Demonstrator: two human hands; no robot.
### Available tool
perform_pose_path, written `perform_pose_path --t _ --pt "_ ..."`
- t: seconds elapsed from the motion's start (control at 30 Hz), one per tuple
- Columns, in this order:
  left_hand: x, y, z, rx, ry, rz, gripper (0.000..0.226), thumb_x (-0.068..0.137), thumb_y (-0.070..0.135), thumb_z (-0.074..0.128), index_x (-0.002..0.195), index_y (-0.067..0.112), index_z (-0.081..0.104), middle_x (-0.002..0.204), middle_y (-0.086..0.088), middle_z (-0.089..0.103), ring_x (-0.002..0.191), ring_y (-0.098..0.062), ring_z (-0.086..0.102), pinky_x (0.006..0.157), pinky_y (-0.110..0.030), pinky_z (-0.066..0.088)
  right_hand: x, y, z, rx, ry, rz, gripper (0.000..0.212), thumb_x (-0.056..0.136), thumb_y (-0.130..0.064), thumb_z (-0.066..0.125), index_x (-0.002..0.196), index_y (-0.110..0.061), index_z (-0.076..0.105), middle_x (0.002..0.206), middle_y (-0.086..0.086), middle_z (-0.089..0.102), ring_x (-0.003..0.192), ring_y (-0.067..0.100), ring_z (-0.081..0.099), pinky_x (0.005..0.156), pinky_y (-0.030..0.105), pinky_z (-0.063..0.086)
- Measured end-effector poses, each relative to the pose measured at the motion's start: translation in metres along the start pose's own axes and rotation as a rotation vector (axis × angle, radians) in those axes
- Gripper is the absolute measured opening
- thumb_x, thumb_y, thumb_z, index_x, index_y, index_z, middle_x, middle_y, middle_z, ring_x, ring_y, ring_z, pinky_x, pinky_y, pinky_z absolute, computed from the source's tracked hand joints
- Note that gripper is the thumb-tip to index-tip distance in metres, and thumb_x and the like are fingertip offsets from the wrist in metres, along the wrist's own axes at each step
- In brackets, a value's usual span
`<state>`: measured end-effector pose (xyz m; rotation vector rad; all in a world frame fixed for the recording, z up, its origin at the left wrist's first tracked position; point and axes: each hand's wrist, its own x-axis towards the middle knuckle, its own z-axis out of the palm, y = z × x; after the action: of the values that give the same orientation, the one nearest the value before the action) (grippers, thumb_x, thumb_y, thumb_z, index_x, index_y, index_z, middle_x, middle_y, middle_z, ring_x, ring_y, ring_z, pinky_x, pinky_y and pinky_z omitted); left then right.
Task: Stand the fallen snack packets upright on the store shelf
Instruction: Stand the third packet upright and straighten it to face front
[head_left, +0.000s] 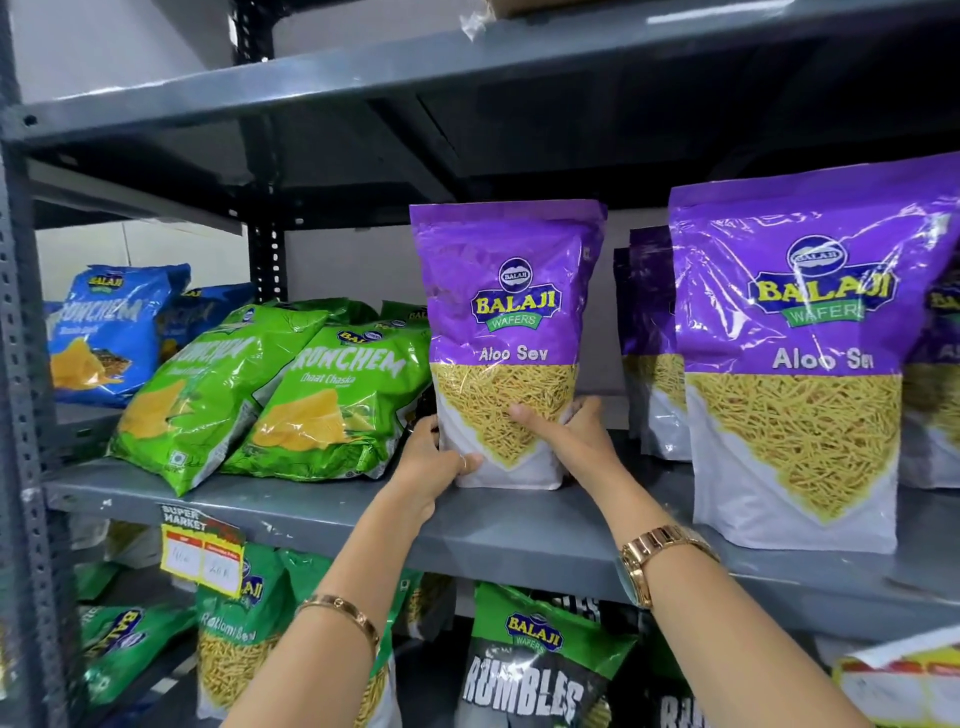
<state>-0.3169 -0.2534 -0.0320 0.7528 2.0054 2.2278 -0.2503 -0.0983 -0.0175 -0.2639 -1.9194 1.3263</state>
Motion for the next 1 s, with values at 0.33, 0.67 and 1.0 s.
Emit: perform_pose_path --t 0.33,0.67,1.0 --pt "0.007 -0.007 0.001 0.133 -0.004 -0.044 0.062 0.081 -0.002 0.059 0.135 0.01 0.033 0.135 -0.01 0.05 0.119 -0.026 0.049 0.1 -0.039 0.044 -0.002 0.006 -0.007 0.081 -0.229 0.145 0.092 0.053 -0.04 0.084 0.127 -0.007 0.04 0.129 0.006 0.054 0.116 0.023 0.053 0.102 0.037 0.041" --pt "-0.016 0.003 -0.014 0.202 -0.08 -0.125 0.073 0.082 0.007 0.06 0.142 0.015 0.019 0.139 -0.012 0.043 0.12 -0.03 0.047 0.096 -0.04 0.046 -0.037 -0.005 -0.015 0.044 -0.244 0.212 0.093 0.057 -0.038 0.083 0.131 -0.013 0.034 0.137 0.005 0.049 0.114 0.018 0.047 0.09 0.029 0.035" --pt "-0.041 0.014 -0.019 0.197 -0.087 -0.103 0.085 0.083 0.013 0.062 0.146 0.016 0.006 0.155 -0.009 0.021 0.138 -0.031 0.026 0.112 -0.046 0.028 -0.076 -0.023 -0.013 -0.087 -0.084 0.094 0.083 0.064 -0.039 0.078 0.133 -0.012 0.04 0.129 -0.004 0.052 0.112 0.016 0.051 0.094 0.032 0.045"
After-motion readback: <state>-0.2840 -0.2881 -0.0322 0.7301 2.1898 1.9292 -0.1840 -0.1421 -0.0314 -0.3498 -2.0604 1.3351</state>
